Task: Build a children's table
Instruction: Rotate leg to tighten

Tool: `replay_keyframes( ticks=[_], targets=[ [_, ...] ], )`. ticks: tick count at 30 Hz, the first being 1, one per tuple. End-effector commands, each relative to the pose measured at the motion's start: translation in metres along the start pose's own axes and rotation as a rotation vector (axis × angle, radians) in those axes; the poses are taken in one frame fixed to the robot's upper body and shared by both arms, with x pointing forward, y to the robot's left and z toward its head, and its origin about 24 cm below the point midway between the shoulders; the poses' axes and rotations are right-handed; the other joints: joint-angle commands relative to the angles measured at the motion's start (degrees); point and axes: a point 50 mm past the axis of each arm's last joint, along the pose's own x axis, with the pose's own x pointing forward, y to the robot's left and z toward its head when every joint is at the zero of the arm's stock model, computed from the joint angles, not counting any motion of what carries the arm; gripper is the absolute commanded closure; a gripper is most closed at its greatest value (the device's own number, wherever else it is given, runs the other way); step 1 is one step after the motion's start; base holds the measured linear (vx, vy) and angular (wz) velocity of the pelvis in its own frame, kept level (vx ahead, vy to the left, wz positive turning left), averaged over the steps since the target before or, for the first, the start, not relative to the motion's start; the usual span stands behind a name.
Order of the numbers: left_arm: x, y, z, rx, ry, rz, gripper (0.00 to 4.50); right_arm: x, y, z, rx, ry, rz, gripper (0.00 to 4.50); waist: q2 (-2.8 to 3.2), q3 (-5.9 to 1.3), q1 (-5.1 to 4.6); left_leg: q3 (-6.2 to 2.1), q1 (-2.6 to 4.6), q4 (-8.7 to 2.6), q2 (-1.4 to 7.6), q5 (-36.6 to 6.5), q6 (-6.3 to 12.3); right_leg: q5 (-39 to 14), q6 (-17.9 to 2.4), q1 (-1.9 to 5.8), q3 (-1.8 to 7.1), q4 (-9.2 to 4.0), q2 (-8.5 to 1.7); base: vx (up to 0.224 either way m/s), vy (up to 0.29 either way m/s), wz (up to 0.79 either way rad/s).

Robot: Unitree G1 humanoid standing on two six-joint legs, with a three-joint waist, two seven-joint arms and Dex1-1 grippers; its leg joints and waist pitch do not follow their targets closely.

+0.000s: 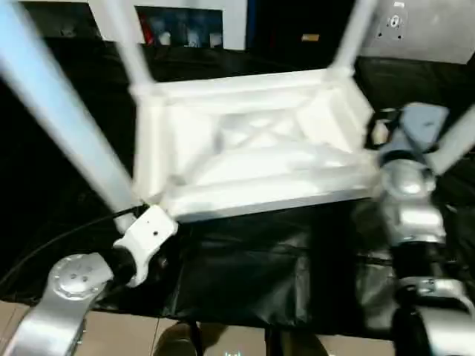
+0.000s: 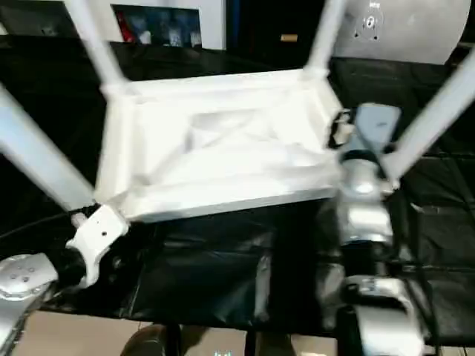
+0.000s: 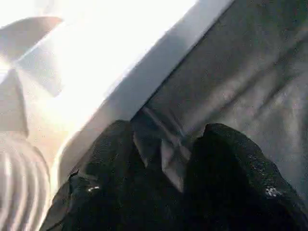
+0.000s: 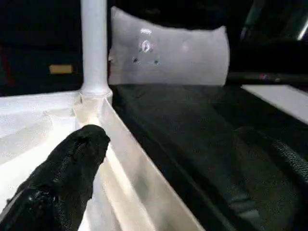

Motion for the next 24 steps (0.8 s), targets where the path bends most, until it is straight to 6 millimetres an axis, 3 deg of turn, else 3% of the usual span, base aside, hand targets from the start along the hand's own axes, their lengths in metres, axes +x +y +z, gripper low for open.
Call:
replay_keyframes(
  ticks=[1,2,4,7,8,9,12,13,16,18,19,21,22,24],
  targets=[
    [-0.003,0.005,-0.004,-0.008,-0.015,0.085,1.82,0.0,-0.017,-0.003,-0.036,-0.002,-0.033,0.0,0.07,-4.67,-0.52,0.28,0.69,-3.13,0.86,-11.68,4.3,-15.34,-8.9,3.52,1.67,-3.32,-1.54,0.0,0.0,0.0],
    [-0.003,0.005,-0.004,-0.008,-0.015,0.085,1.82,0.0,-0.017,-0.003,-0.036,-0.002,-0.033,0.0,-0.08,-4.64,-0.64,0.34,0.7,-3.13,0.9,-12.07,4.37,-16.01,-8.7,3.47,1.65,-3.48,-1.49,0.0,0.0,0.0],
    [-0.005,0.001,-0.007,-0.053,-0.051,0.124,1.82,-0.004,-0.023,-0.004,-0.067,-0.014,-0.005,0.0,0.19,-4.46,-0.51,0.29,0.71,-3.18,1.0,-12.89,4.43,-17.33,-8.33,3.35,1.52,-3.69,-1.38,0.0,0.0,0.0],
    [-0.014,-0.006,-0.007,-0.153,-0.149,0.14,1.82,-0.016,-0.016,-0.003,-0.081,-0.037,0.099,0.0,0.36,-4.31,-0.41,0.16,0.64,-3.38,1.17,-14.03,4.46,-17.28,-8.22,3.35,1.43,-3.92,-1.33,0.0,0.0,0.0],
    [-0.017,-0.008,-0.008,-0.175,-0.167,0.146,1.53,-0.02,-0.011,-0.003,-0.069,-0.04,0.14,0.0,0.27,-4.28,-0.48,0.09,0.57,-3.5,1.28,-14.78,4.55,-17.59,-8.04,3.35,1.41,-3.97,-1.32,0.0,0.0,0.0],
    [-0.018,-0.009,-0.008,-0.185,-0.174,0.151,1.53,-0.022,-0.009,-0.003,-0.062,-0.042,0.161,0.0,0.17,-4.29,-0.49,0.06,0.65,-3.54,1.32,-15.24,4.66,-18.05,-7.86,3.28,1.38,-4.04,-1.3,0.0,0.0,0.0],
    [-0.029,-0.018,-0.013,-0.247,-0.217,0.14,1.27,-0.043,0.009,-0.003,-0.025,-0.043,0.355,0.0,0.16,-3.58,-0.79,-0.12,0.53,-3.89,1.38,-18.79,4.58,-23.33,-6.02,3.06,1.28,-4.7,-1.42,0.0,0.0,0.0],
    [-0.036,-0.02,-0.017,-0.267,-0.239,0.157,1.12,-0.061,0.022,-0.002,0.028,-0.035,0.532,0.0,0.19,-3.4,-1.08,-0.25,0.49,-4.02,1.27,-20.05,4.5,-25.79,-4.85,2.98,1.21,-4.94,-1.35,0.0,0.0,0.0],
    [-0.04,-0.02,-0.02,-0.286,-0.256,0.186,1.04,-0.074,0.029,-0.002,0.061,-0.014,0.643,0.0,0.27,-3.05,-1.67,-0.56,0.7,-4.19,1.39,-22.72,3.8,-31.77,-2.26,2.4,1.14,-5.73,-1.38,0.0,0.0,0.0],
    [-0.05,-0.014,-0.033,-0.302,-0.259,0.283,1.04,-0.107,0.039,-0.004,0.107,0.057,0.907,0.0,0.28,-2.47,-1.65,-0.63,0.74,-4.23,1.22,-23.83,3.42,-35.12,-0.31,2.14,1.17,-6.48,-1.16,0.0,0.0,0.0],
    [-0.053,-0.011,-0.036,-0.31,-0.264,0.304,1.04,-0.114,0.04,-0.005,0.11,0.073,0.957,0.0,0.13,-2.41,-1.6,-0.68,0.66,-4.24,1.13,-23.96,3.45,-36.13,0.62,2.26,1.15,-6.68,-1.16,0.0,0.0,0.0],
    [-0.056,-0.009,-0.038,-0.32,-0.275,0.322,1.04,-0.121,0.04,-0.006,0.104,0.091,0.994,0.0,0.31,-2.46,-1.6,-0.89,0.65,-4.31,1.19,-23.8,3.16,-37.9,1.26,2.1,1.19,-6.88,-1.41,0.0,0.0,0.0],
    [-0.06,-0.001,-0.038,-0.326,-0.305,0.346,1.04,-0.134,0.038,-0.01,0.092,0.151,1.068,0.0,0.17,-2.5,-1.52,-1.1,0.51,-4.52,1.32,-23.58,2.78,-38.02,1.21,2.29,1.14,-6.91,-1.41,0.0,0.0,0.0],
    [-0.061,0.003,-0.036,-0.322,-0.321,0.358,1.04,-0.139,0.036,-0.012,0.091,0.181,1.089,0.0,0.24,-2.51,-1.33,-1.03,0.98,-4.53,1.5,-23.75,2.57,-37.03,1.06,2.02,1.24,-7.01,-1.24,0.0,0.0,0.0]
  ],
)
